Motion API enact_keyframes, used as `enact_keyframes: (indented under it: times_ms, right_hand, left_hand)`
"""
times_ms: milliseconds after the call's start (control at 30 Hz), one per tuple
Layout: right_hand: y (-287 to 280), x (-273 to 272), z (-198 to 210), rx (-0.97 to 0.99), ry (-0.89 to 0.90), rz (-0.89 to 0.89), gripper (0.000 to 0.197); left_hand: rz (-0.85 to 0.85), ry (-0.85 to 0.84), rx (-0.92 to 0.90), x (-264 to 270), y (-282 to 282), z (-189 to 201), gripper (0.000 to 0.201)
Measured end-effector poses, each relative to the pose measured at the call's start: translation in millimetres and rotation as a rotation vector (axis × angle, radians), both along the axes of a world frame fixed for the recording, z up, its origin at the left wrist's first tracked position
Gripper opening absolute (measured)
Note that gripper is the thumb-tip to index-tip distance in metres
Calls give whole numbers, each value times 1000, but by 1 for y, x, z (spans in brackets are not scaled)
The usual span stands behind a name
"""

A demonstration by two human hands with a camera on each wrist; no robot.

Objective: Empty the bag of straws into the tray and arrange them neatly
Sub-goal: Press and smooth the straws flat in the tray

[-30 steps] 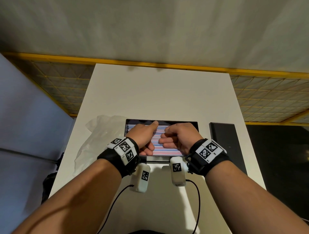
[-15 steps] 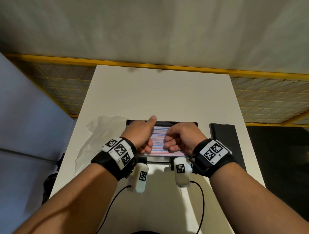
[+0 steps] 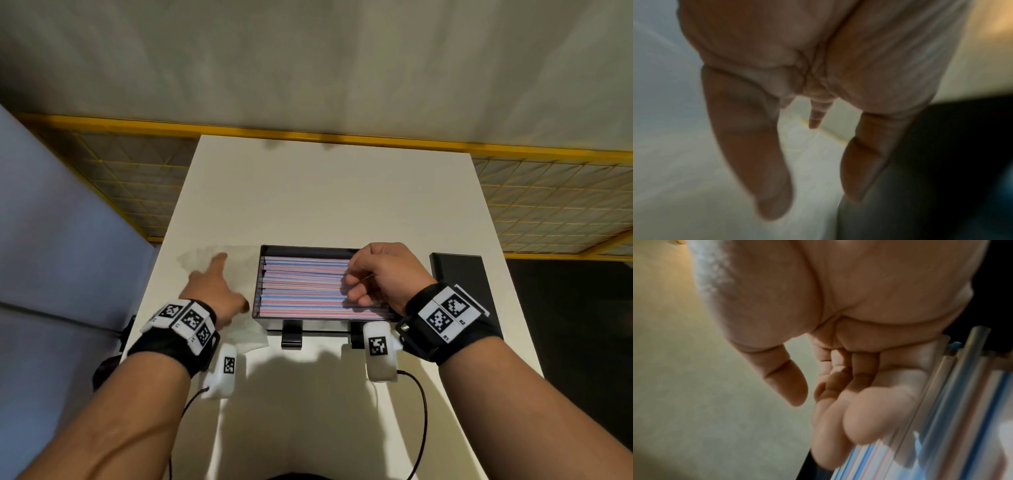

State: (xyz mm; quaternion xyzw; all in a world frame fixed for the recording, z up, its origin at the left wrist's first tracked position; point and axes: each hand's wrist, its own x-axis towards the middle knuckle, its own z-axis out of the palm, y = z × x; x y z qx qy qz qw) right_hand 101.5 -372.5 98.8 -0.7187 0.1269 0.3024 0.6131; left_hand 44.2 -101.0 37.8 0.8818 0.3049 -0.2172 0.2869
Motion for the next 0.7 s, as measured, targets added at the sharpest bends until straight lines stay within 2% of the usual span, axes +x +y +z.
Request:
enact_keyframes:
  times_ms: [67,100,133,200,233,267,367,433,533,600,667,700]
  right_hand:
    - [0,-1,1,0,-16,-1,5]
    - [-1,-2,1,-4,-29,4,6]
    - [-1,-3,2,-14,-45,14,7]
    - [-1,-6,4,-32,-80,24,6]
    - [-1,-6,6,-37,-105,26,3]
    - [-1,-6,7,-49,-147,27,5]
    - [3,-8,11,-131,-377,99,24]
    - [11,-12,21,-162,-556,191,53]
    - [30,-18,38,-103,-807,306,95]
    - [40,-16,43,-46,-899,325,106]
    - [41,-13,45,-169,-983,314,97]
    - [39,-10,46,-268,-1012,297,78]
  left_hand:
    - [-56,136,-22,-13,-5,-21,114]
    - [-63,190,3,-19,-7,-31,111]
    - [-75,206,51,-26,-8,-40,99]
    - [-97,179,158,-33,-8,-48,57]
    - [-69,132,185,-32,-8,-45,38]
    - [-19,64,189,-29,-7,-37,29]
    - [164,-240,177,-10,-5,16,26]
    - [212,-486,146,5,-7,60,26]
    - [124,-740,-60,24,-28,107,23]
    - [15,-787,-342,29,-56,126,17]
    - [-157,-684,-536,26,-87,137,30]
    - [-217,-649,-587,22,-98,140,38]
